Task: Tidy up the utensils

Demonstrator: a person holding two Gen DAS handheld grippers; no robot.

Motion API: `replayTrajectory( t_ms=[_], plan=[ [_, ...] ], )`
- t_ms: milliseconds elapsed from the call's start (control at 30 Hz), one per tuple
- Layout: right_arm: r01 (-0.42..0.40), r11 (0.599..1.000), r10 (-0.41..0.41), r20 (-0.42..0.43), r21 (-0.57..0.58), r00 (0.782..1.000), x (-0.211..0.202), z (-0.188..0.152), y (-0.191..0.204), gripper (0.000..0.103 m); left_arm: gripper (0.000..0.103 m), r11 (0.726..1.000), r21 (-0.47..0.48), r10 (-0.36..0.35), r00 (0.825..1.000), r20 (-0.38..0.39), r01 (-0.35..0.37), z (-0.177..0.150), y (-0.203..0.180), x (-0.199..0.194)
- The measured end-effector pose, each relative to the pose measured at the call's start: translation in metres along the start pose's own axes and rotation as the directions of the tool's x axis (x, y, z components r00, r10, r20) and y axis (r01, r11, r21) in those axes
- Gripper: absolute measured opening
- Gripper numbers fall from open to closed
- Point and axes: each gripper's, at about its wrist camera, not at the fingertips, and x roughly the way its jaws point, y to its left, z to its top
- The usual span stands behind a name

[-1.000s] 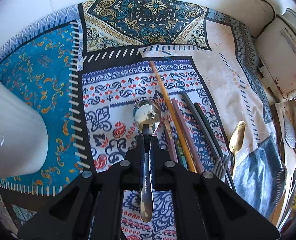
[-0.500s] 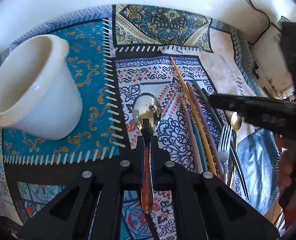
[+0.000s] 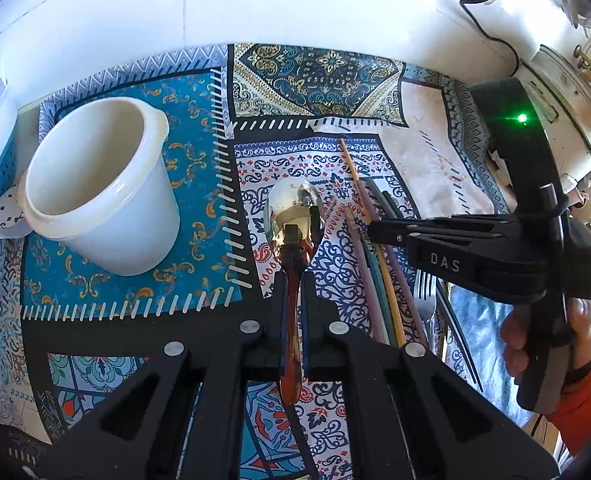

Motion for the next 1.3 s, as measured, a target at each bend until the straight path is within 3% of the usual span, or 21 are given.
replayTrajectory(
  t_ms=[233,567,633,800,867,933,1067,1300],
  plan=[
    [-0.008,1.000,0.007,0.098,0.008,0.995,-0.038,-0.013,-0.003,0.006,0.003,1.000,-0.011,-0.014,0.999,0.040,0.014,0.000,-0.003,-0.016],
    [-0.015,1.000,0.012,0.258,0.012,0.966,-0.093,-0.020,0.011,0.006,0.000,0.999,0.017,-0.034,0.992,0.122,0.032,0.000,-0.013,-0.049],
    [-0.004,1.000,0.003,0.286,0.002,0.958,-0.101,-0.024,0.017,0.006,0.000,0.999,0.031,-0.013,0.991,0.130,0.009,0.000,-0.014,-0.050],
    [-0.011,1.000,0.011,0.335,-0.002,0.942,-0.117,-0.030,0.020,0.006,0.004,1.000,-0.014,0.010,0.999,0.041,-0.010,-0.002,0.001,-0.027],
    [-0.009,1.000,0.009,0.355,-0.002,0.935,-0.122,-0.033,0.020,0.006,0.019,0.999,-0.032,0.042,0.999,0.007,-0.041,-0.004,0.010,-0.013],
    [-0.018,1.000,0.016,0.373,0.002,0.928,-0.129,-0.036,0.020,0.006,0.025,0.997,-0.069,0.035,0.999,-0.027,-0.037,-0.007,0.019,0.000],
    [-0.024,1.000,0.018,0.410,0.008,0.912,-0.140,-0.043,0.017,0.006,0.025,0.990,-0.126,0.047,0.996,-0.073,-0.056,-0.008,0.033,0.021],
    [-0.062,0.998,0.048,0.441,0.016,0.896,-0.150,-0.048,0.010,0.006,0.025,0.978,-0.165,0.114,0.991,-0.074,-0.125,0.005,0.034,0.048]
  ],
)
